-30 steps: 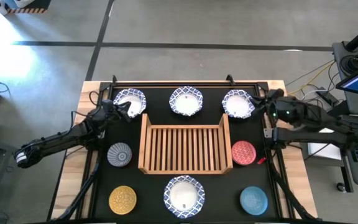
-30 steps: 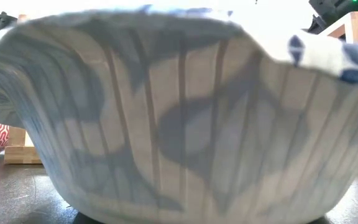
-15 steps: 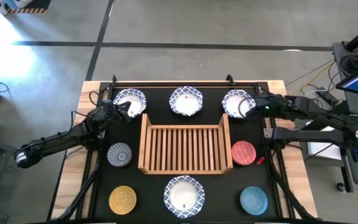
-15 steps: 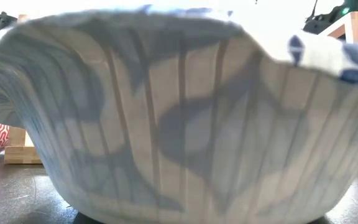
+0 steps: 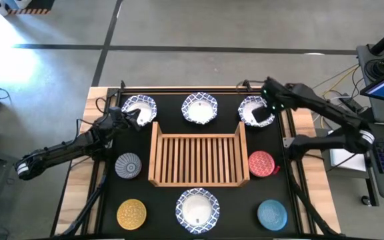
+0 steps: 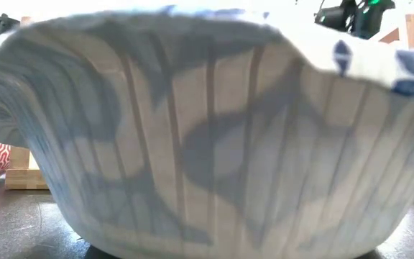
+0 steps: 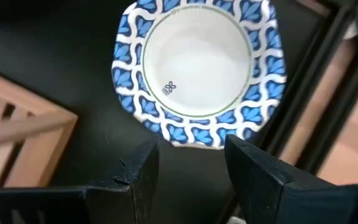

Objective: Place and stack bowls onto a shelf
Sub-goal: Put the top right white bowl on the shelf

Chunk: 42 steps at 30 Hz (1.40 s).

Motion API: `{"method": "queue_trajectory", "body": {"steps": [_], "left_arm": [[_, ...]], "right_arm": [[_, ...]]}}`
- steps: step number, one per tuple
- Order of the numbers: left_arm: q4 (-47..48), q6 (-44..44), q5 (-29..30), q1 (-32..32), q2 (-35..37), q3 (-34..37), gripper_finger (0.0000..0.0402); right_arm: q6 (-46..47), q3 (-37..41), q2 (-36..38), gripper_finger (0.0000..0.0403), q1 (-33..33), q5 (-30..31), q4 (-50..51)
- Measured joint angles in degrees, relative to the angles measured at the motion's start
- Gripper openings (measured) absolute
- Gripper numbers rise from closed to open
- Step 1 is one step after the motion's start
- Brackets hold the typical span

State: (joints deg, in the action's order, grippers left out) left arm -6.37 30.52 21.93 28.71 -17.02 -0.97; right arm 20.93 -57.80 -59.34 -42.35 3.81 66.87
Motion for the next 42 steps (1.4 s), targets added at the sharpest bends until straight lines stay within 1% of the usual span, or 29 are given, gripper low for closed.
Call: {"method": "queue_trajectory", "body": {"steps": [3,5,12,19,32,38,42], "left_arm": [[0.02,0.02,0.0,0.0,-0.02,0.02,0.0033],[0.0,0.0,-0.02,-0.01,-0.02,0.01,0.0033],[0.0,0.0,-0.01,-0.02,0.0,0.01,0.0033],[0.0,0.0,-0.02,-0.02,0.0,0.0,0.0033],[0.0,0.0,-0.02,0.0,0.0,0.02,0.0033],[0.0,0.0,-0.02,-0.01,-0.04,0.0,0.0033],[0.02,0.0,0.0,-0.02,-0.15,0.0,0.0033]], "right_arm": [[0.11,-0.19,-1.91,0.0171,-4.36,-6.3,-2.48],[0.91,0.08,-3.95,0.0171,-6.03,-9.89,-4.37],[2.01,0.19,-12.43,0.0171,-6.29,-13.17,-10.88],[1.97,-1.78,-20.09,0.0171,-6.29,-13.3,-13.43],[1.95,-12.15,-32.82,0.0171,-4.16,-13.29,-15.24],[1.81,-15.05,-36.71,0.0171,-3.76,-12.82,-14.85],[4.19,-15.21,-37.77,0.0171,-3.77,-12.77,-14.84]]}}
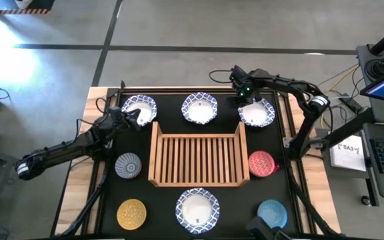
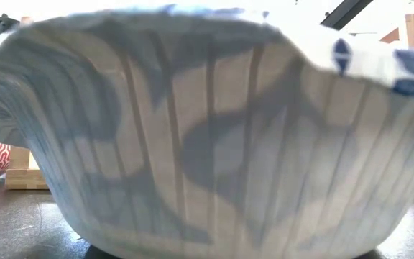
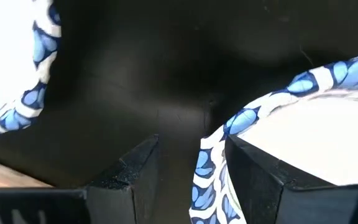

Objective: Place and stack bowls onto a shelf
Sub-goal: Put the top right white bowl on the shelf

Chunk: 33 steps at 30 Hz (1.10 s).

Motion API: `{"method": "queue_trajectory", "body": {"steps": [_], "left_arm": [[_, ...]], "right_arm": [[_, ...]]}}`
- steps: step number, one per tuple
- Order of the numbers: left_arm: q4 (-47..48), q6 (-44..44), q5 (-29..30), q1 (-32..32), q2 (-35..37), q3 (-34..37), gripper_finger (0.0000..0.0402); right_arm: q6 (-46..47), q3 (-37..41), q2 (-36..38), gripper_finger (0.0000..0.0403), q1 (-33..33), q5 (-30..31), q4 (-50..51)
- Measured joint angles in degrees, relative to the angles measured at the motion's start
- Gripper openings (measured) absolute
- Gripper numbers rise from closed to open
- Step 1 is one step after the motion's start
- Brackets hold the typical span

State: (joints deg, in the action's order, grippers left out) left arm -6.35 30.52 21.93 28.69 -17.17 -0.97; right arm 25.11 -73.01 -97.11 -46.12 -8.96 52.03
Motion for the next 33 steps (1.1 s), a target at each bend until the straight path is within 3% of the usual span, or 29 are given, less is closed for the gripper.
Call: {"method": "queue_trajectory", "body": {"steps": [7,14,33], "left_arm": [[-0.02,0.0,-0.01,0.0,0.0,0.0,0.0033],[-0.02,0.0,-0.01,0.0,0.0,0.0,0.0033],[-0.02,0.0,0.0,0.01,0.0,0.0,0.0033]], "right_arm": [[3.93,0.11,-0.51,0.0171,0.08,0.71,0.68],[5.08,0.13,0.12,0.017,0.12,8.03,4.46],[6.31,3.19,-1.32,0.0146,3.14,9.12,2.0]]}}
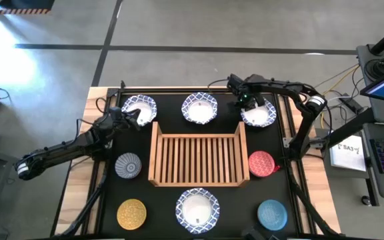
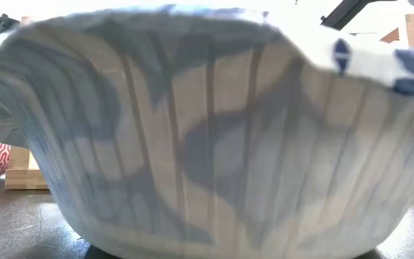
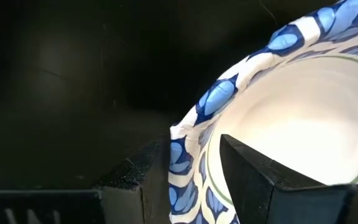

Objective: Place and stack bowls onto a shelf
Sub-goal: Put the top right white bowl on the shelf

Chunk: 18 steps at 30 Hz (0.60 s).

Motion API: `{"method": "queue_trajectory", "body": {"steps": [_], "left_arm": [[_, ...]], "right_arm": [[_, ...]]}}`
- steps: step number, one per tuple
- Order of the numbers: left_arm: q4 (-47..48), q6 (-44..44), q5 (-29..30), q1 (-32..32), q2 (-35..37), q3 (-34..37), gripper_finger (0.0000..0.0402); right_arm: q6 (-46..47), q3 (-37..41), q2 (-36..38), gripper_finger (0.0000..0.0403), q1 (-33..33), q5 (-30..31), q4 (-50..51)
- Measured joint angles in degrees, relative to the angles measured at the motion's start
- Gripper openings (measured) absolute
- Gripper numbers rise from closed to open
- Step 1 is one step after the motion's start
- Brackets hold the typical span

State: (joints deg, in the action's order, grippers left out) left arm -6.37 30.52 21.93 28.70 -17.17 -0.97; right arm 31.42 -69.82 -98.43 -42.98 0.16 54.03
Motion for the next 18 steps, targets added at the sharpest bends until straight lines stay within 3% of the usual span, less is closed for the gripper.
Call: {"method": "queue_trajectory", "body": {"steps": [10,18], "left_arm": [[0.0,0.01,-0.01,0.0,0.0,0.01,0.0033],[0.0,0.0,-0.02,0.0,0.0,0.0,0.0033]], "right_arm": [[-0.65,4.02,0.04,0.0121,0.0,0.07,-4.25],[-5.32,4.69,0.22,0.0033,-0.03,0.89,-4.34]]}}
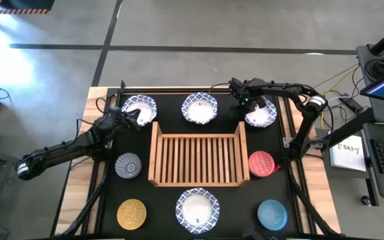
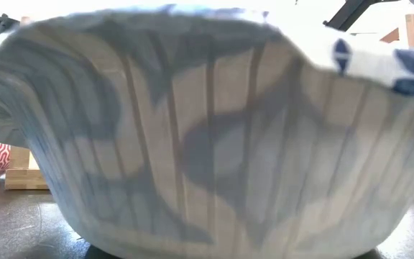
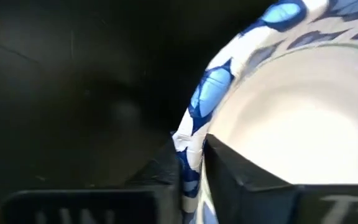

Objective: Place and stack bowls onto a shelf
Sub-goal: Put the top right white bowl on the shelf

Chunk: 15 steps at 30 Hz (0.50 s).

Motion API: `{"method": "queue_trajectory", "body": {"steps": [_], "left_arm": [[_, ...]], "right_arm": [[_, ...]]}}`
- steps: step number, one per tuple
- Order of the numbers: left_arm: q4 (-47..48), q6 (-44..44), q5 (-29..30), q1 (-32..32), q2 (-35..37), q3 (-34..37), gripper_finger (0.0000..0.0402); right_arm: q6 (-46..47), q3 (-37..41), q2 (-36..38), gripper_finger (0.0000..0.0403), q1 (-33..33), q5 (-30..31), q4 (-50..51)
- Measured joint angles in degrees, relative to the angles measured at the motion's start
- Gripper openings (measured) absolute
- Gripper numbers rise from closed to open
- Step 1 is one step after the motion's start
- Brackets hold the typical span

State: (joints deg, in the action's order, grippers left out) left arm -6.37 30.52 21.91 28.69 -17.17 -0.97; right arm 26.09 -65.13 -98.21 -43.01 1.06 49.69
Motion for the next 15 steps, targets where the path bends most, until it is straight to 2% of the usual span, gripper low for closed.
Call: {"method": "queue_trajectory", "body": {"steps": [3,8,15], "left_arm": [[0.0,0.0,0.02,0.01,0.0,0.02,0.0033],[0.0,0.0,0.0,0.02,0.0,0.01,0.0033],[0.0,0.0,0.0,-0.01,0.0,0.0,0.0033]], "right_arm": [[-1.46,-1.51,0.02,0.0012,0.03,-0.67,-0.31],[-5.13,-6.79,0.25,0.0009,0.31,-1.12,1.16],[-18.77,-17.32,0.28,0.0009,3.7,-1.12,2.3]]}}
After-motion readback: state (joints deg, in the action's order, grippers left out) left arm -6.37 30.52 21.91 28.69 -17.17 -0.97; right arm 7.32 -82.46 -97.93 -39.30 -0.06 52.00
